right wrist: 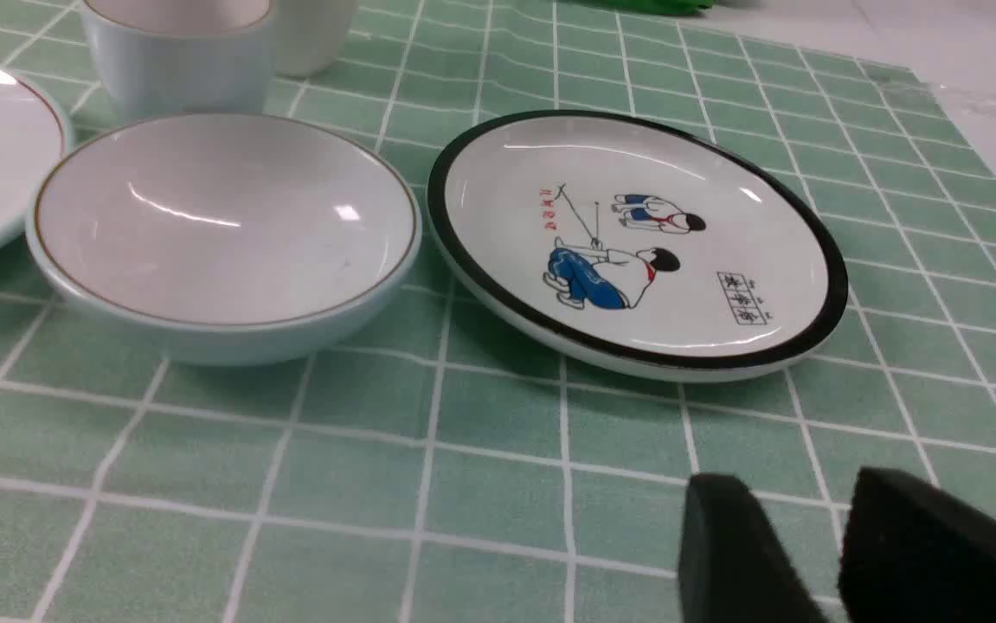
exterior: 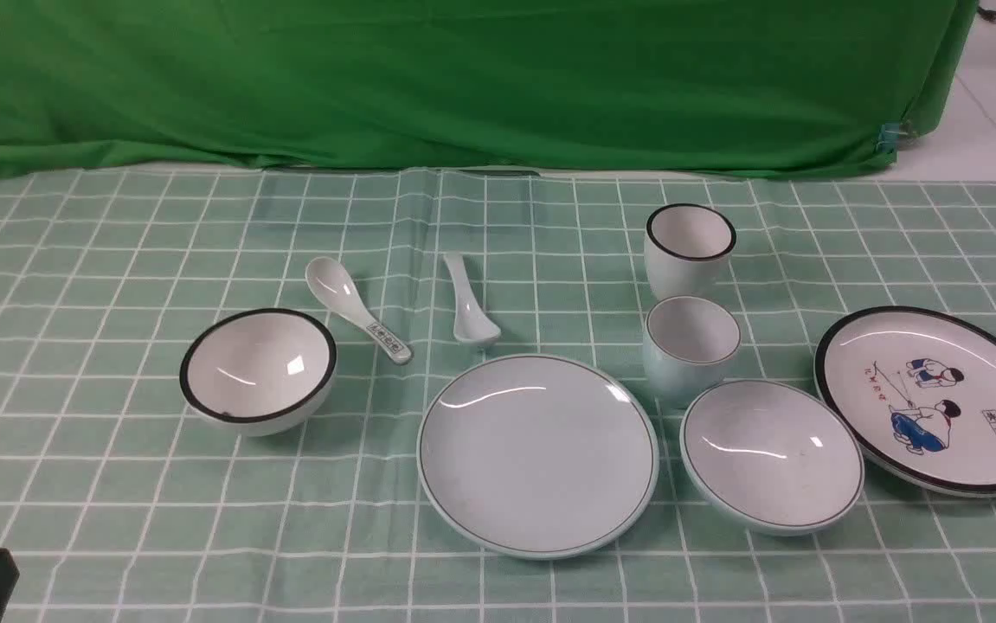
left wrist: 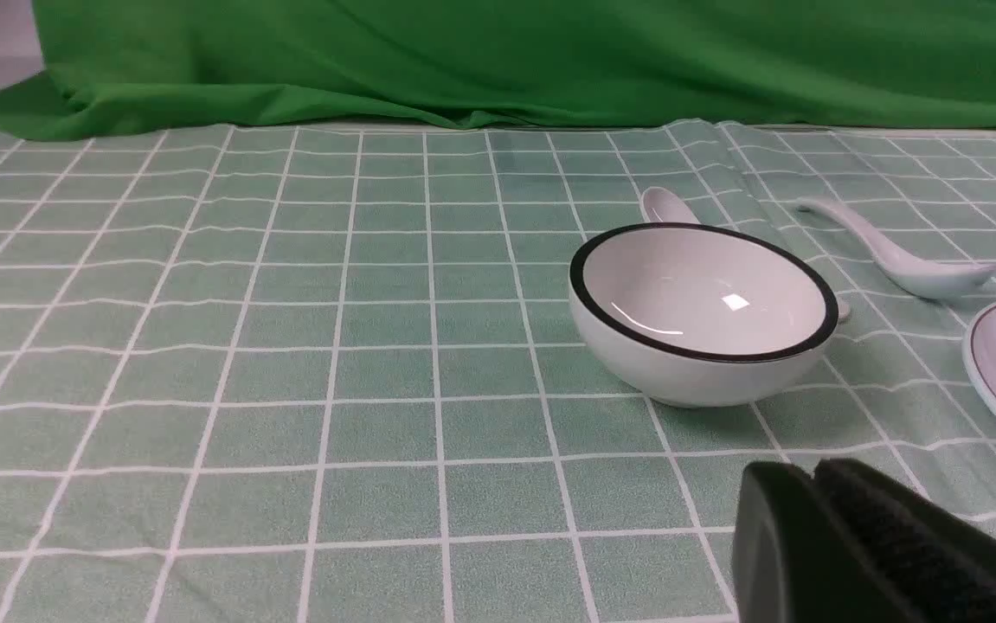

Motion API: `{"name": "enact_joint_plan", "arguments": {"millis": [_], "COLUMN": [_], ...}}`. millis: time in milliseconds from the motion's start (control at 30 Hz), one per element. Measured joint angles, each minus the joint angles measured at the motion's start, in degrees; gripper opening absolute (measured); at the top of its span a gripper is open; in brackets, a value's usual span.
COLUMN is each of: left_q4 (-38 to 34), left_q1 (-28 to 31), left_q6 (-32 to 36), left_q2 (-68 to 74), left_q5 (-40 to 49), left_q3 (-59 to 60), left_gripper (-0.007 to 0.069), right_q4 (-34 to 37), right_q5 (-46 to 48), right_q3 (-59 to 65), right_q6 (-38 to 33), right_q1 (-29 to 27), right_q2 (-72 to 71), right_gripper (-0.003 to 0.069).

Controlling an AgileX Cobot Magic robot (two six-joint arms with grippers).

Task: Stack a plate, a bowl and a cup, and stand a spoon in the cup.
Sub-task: Use the right arm to grab a blue rice bowl

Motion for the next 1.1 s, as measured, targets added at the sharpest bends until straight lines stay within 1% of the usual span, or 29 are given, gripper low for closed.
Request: {"name": "enact_joint_plan", "arguments": {"millis": [867,933,967,1000,1067,1100], "left_q4": [-0.2,-1.5,-7.5,-11.8,-17.7,-18.9], "left_q1": [0.0,0.0,0.0,0.0,0.0,0.0], "left_q6": [0.0,-0.3,-2.7,-4.7,-8.0,-8.3], "left_q2": [0.0,0.0,0.0,0.0,0.0,0.0], "left_q5": [-0.4,-1.6,-4.7,-6.7,-10.1,-10.4], "left_q3": [0.0,0.0,0.0,0.0,0.0,0.0], "left_gripper": [0.0017,0.0017,0.0017,0.0017,0.0017,0.0017], "right_q4": [0.0,0.0,0.0,0.0,0.0,0.0], "right_q5": [0.0,0.0,0.0,0.0,0.0,0.0], "right_q3": [0.0,0.0,0.0,0.0,0.0,0.0], "right_q6": [0.0,0.0,0.0,0.0,0.0,0.0], "right_q1": [0.0,0.0,0.0,0.0,0.0,0.0], "right_q2": [0.0,0.0,0.0,0.0,0.0,0.0], "right_gripper": [0.0242,0.0242,0.0242,0.0242,0.0242,0.0242]}}
